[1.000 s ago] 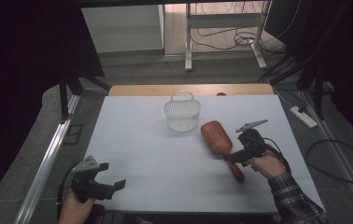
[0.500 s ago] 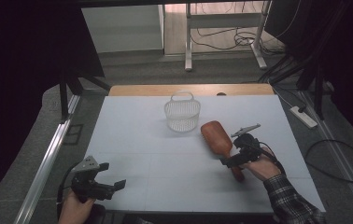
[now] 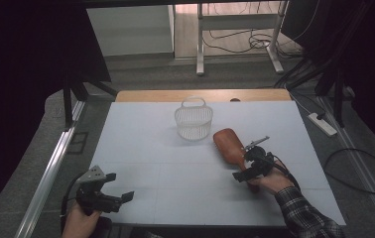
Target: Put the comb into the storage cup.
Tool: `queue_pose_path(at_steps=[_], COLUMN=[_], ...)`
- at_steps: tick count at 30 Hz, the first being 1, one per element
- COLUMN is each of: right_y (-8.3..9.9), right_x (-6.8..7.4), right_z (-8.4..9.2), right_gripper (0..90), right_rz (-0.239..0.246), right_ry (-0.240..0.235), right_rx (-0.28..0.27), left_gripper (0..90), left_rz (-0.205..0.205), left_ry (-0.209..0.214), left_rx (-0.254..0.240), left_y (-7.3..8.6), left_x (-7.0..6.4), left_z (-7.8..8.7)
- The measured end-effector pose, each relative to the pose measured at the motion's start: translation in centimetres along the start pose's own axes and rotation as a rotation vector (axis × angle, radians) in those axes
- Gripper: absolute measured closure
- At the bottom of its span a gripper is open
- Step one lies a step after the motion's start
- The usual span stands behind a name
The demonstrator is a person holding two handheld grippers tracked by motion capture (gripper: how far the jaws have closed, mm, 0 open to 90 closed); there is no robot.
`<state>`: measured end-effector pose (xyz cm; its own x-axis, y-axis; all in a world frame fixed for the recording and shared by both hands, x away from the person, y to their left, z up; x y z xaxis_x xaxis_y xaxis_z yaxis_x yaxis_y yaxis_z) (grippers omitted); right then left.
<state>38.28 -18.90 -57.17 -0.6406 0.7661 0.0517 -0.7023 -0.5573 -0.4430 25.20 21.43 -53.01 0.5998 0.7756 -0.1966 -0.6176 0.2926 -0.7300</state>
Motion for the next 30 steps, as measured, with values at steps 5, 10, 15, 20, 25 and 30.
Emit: queue_pose_path(at_steps=[5, 10, 15, 20, 25, 30], right_y=[0.09, 0.03, -0.15, -0.2, -0.37, -0.43], right_x=[-0.16, -0.15, 0.01, 0.05, 0.0, -0.19], right_z=[-0.24, -0.19, -0.21, -0.13, -0.16, -0.13], right_gripper=[0.0, 10.5, 27.1, 46.8, 59.8, 71.3], right_rz=[-0.013, -0.012, -0.009, -0.006, -0.018, -0.045], right_ry=[0.006, 0.014, 0.014, -0.014, -0.023, -0.013], right_rx=[0.021, 0.018, 0.007, 0.013, 0.009, 0.012], left_gripper=[1.4, 1.4, 1.4, 1.5, 1.5, 1.5], left_rz=[0.0, -0.001, -0.002, -0.005, -0.007, -0.008], left_ry=[0.002, 0.0, -0.001, -0.002, -0.004, -0.003], left_rx=[0.001, 0.003, 0.004, 0.006, 0.007, 0.009], left_y=[0.0, 0.0, 0.02, 0.04, 0.04, 0.04], left_x=[-0.03, -0.04, -0.04, -0.05, -0.07, -0.1], left_z=[-0.02, -0.04, -0.04, -0.05, -0.07, -0.08])
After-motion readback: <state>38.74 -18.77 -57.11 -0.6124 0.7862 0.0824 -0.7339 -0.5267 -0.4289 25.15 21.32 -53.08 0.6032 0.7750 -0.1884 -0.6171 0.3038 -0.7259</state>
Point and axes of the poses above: each handheld gripper's, and its own axes: z roughly backward along the jaws, y roughly out of its underside, x roughly to its left, the point moved 8 cm from there along -z, roughly forward along the jaws, and after that the axes turned 2 degrees about -y, right-handed, at the moved point
